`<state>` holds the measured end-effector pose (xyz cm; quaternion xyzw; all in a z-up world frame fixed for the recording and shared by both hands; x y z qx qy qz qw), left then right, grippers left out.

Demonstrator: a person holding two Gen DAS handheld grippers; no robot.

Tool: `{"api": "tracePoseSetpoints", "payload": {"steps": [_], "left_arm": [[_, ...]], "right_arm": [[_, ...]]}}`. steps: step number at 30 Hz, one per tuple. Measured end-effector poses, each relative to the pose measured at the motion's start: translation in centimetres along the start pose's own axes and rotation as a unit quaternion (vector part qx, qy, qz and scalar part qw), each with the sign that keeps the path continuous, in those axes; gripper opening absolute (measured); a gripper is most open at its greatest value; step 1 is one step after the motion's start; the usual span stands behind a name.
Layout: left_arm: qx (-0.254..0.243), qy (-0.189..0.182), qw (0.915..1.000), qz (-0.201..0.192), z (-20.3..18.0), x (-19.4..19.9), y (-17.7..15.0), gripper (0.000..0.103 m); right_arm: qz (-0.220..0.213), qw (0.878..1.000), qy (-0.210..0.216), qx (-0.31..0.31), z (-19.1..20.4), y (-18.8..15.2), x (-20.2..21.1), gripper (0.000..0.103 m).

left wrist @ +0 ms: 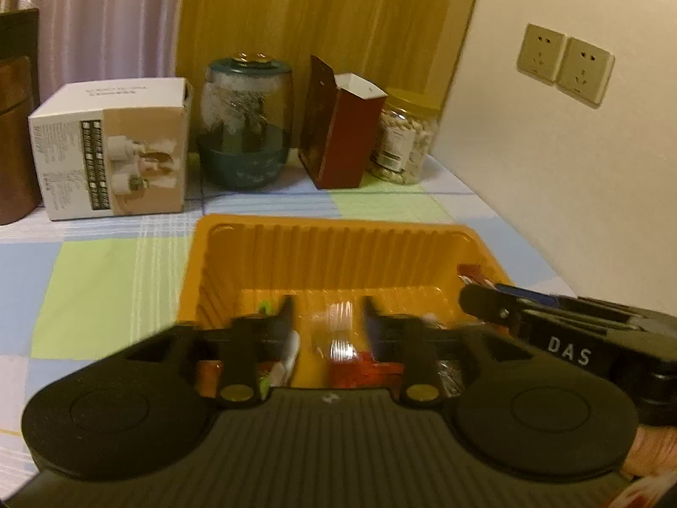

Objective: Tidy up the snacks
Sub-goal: 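Carry the dark red packet and caramel over the orange tray with both tools, then open the left tool to drop the caramel while the right tool releases the red packet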

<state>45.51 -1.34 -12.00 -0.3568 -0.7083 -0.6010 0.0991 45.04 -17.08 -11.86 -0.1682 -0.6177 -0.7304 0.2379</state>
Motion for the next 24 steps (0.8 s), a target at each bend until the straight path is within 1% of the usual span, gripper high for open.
{"api": "tracePoseSetpoints", "payload": {"steps": [5, 8, 12, 24], "left_arm": [[-0.005, 0.013, 0.9999, 0.001, 0.65, 0.47, 0.06, 0.045], [-0.005, 0.015, 0.9999, 0.003, 0.85, 0.57, 0.08, 0.045], [-0.019, 0.023, 0.9995, 0.009, 0.77, 0.59, -0.03, 0.045], [-0.028, 0.022, 0.9992, 0.019, 0.27, 0.37, -0.7, 0.046]], "right_arm": [[0.0, 1.0, -0.002, -0.005, -0.21, -0.01, -0.02, 0.026], [0.001, 1.0, -0.001, -0.007, -0.22, 0.01, -0.04, 0.026], [0.001, 1.0, 0.001, -0.007, -0.23, 0.05, -0.03, 0.026], [0.0, 1.0, 0.01, -0.012, -0.07, 0.02, 0.19, 0.026]]}}
Point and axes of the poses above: each gripper's, at about its wrist camera, not at the fingertips, and x roughly against the way its jaws point, z to its left, y to its top, the point moved 9 cm from there along -x, roughly the way its jaws point, and after that the axes turned 7 degrees about -y, right-handed, at the moved point
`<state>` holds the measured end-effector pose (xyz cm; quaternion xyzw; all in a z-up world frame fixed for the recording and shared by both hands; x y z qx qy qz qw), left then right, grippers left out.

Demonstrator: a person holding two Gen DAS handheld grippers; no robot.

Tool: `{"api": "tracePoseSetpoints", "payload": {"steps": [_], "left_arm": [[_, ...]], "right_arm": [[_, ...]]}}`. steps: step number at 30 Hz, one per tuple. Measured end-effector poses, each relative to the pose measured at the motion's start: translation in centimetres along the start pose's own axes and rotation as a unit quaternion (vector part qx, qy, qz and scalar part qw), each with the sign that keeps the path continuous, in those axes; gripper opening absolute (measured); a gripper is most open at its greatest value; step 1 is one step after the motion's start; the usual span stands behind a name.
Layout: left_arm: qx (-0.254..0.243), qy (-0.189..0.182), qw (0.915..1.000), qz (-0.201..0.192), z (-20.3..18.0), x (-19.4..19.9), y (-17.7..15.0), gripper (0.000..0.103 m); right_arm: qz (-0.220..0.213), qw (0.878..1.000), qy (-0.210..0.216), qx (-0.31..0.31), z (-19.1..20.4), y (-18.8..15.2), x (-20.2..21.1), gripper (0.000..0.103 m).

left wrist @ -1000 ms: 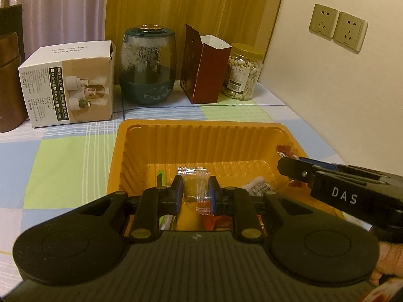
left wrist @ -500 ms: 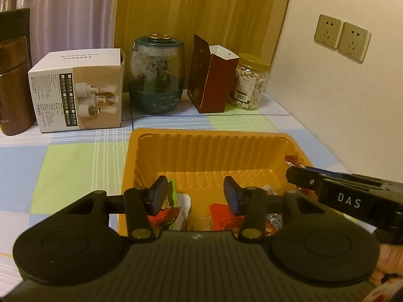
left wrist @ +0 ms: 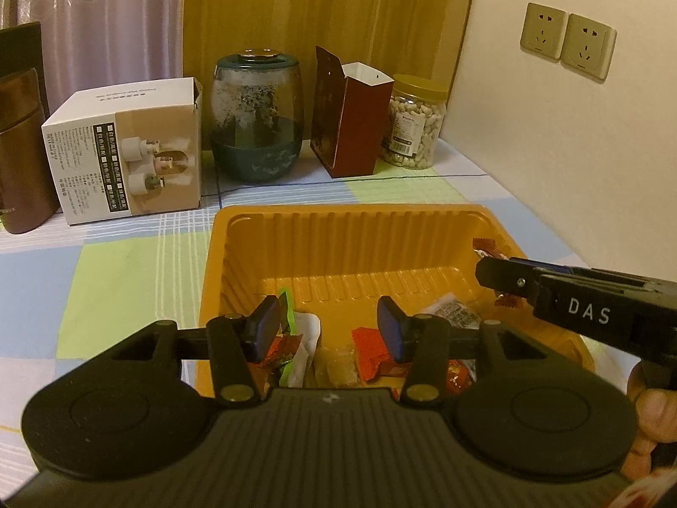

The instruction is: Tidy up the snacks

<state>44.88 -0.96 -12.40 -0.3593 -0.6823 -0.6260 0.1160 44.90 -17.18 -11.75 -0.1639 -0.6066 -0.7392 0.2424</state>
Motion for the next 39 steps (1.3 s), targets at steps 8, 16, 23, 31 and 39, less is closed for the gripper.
{"api": "tracePoseSetpoints", "payload": {"steps": [8, 16, 23, 31, 39], "left_arm": [[-0.002, 0.001, 1.0, 0.0, -0.1, 0.0, -0.1, 0.048], [-0.005, 0.005, 1.0, -0.003, 0.0, 0.0, -0.1, 0.059], [-0.009, 0.009, 0.9999, -0.004, -0.1, 0.0, -0.1, 0.067], [-0.015, 0.019, 0.9996, -0.013, -0.1, 0.6, 0.0, 0.082], [-0.017, 0.023, 0.9993, -0.024, -0.7, 2.0, -0.2, 0.094]], "right_arm": [[0.001, 1.0, 0.008, -0.003, 0.1, 0.0, -0.1, 0.026], [-0.023, 0.998, 0.026, -0.061, -1.4, 0.8, 0.1, 0.066], [-0.034, 0.996, 0.008, -0.079, -2.8, 1.6, 0.6, 0.066], [-0.027, 0.997, -0.004, -0.076, -3.3, 1.3, 0.6, 0.067], [-0.026, 0.996, -0.015, -0.08, -3.9, 0.8, 1.7, 0.067]]}}
Point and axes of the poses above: each gripper's, at about its wrist camera, not at the fingertips, and x roughly against the way its jaws point, z to its left, y to its top, the point moved 9 cm from there along -x, roughly the way its jaws point, and after that the axes turned 7 degrees about -y, right-handed, at the moved point
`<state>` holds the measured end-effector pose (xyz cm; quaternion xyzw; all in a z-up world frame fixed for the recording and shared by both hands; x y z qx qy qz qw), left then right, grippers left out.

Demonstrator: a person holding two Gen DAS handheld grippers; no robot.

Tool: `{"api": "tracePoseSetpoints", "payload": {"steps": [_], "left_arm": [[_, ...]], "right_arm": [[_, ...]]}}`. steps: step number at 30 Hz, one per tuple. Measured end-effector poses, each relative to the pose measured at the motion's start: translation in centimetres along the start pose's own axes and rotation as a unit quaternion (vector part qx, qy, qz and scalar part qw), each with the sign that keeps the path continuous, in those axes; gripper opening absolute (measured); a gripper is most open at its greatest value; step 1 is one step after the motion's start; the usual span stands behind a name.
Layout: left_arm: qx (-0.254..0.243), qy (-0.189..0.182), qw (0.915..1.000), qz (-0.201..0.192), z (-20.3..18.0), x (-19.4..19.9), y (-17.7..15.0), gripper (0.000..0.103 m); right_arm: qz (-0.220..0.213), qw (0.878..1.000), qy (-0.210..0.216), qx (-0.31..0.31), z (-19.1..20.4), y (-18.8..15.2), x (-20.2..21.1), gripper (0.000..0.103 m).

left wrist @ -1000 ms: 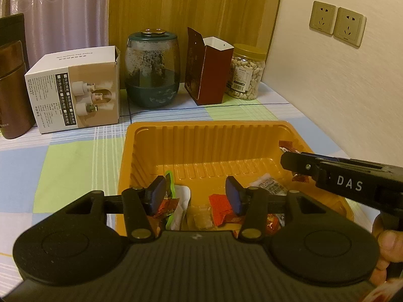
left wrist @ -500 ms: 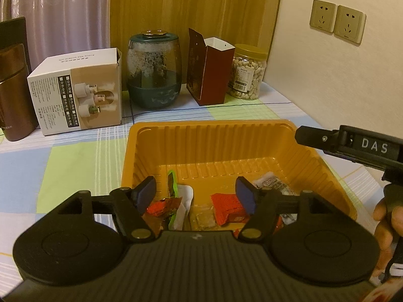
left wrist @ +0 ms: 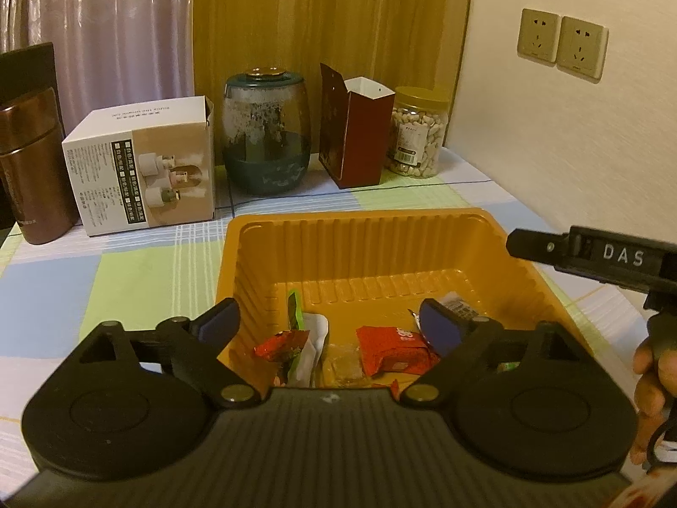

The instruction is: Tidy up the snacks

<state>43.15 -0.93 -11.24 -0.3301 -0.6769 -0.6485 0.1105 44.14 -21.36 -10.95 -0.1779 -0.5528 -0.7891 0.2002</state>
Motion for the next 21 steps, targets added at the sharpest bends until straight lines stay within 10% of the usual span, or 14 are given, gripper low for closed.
{"api": "tracePoseSetpoints", "payload": {"steps": [21], "left_arm": [[0.063, 0.017, 0.9978, 0.015, -1.4, 8.9, -6.5, 0.103]], "right_arm": [[0.042, 0.998, -0.031, 0.023, -0.6, -6.2, 8.8, 0.08]]}}
Point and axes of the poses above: each gripper's, at about its wrist camera, not at the fingertips, and x roughly against the way its jaws point, z to its left, y to its top, the point moved 9 cm from there along -x, roughly the way its jaws point, and after that the axes turned 7 degrees about -y, right-handed, at the moved point
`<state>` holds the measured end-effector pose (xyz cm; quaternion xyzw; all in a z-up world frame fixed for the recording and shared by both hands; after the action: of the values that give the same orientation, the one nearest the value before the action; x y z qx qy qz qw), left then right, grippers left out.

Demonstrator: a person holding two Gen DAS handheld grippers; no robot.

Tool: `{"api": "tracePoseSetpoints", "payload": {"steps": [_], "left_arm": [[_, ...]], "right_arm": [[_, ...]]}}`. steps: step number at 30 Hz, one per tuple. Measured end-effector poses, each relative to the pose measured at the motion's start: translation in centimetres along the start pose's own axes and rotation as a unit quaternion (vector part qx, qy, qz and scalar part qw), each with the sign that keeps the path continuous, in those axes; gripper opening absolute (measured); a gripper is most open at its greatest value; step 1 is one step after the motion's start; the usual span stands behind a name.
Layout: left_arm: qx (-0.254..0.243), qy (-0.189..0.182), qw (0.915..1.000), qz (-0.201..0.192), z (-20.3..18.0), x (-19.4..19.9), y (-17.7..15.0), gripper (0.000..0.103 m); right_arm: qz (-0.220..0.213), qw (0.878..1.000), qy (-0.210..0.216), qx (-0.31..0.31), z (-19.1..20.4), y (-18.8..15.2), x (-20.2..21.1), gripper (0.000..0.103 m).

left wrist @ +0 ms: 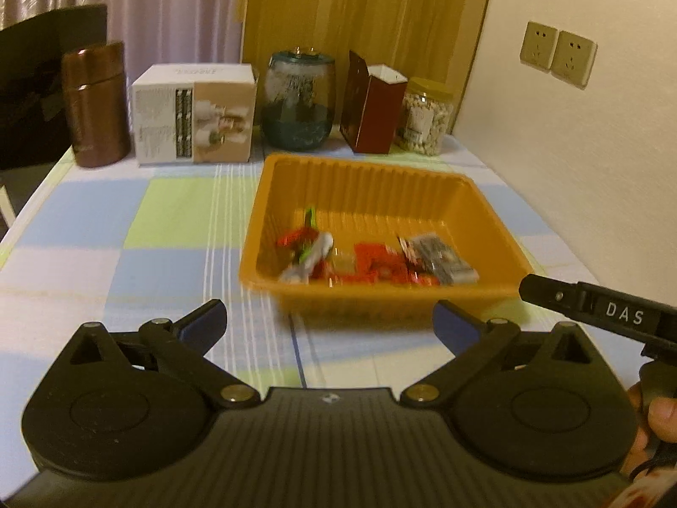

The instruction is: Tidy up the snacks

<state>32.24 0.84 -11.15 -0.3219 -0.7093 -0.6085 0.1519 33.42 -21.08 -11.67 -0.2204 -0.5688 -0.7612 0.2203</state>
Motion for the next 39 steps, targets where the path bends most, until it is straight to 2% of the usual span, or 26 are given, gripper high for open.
{"api": "tracePoseSetpoints", "payload": {"steps": [4, 15, 26, 39], "left_arm": [[0.004, -0.007, 0.9999, 0.015, -1.3, 1.9, -2.0, 0.103], [0.026, 0.009, 0.9995, 0.016, -4.5, 10.4, -4.9, 0.103], [0.028, 0.04, 0.9988, 0.004, -6.7, 18.7, -6.5, 0.103], [0.018, 0.042, 0.9989, -0.009, -8.8, 23.9, -8.1, 0.103]], "right_arm": [[0.028, 1.0, -0.005, 0.006, -0.5, -1.3, 2.3, 0.08], [0.053, 0.998, -0.01, 0.014, -2.2, -3.0, 11.2, 0.081], [0.046, 0.998, 0.004, 0.05, -1.3, -4.5, 19.9, 0.081], [0.033, 0.997, -0.003, 0.074, -0.9, -5.9, 26.7, 0.081]]}}
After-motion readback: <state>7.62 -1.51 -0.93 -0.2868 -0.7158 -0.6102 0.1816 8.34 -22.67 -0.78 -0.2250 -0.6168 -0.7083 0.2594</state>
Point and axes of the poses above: each gripper's, at about its wrist camera, not at the fingertips, and x roughly against the way its jaws point, z to its left, y to its top, the point moved 9 cm from there along -x, roughly the way its jaws point, and after that the axes turned 7 degrees about -y, right-handed, at the moved point
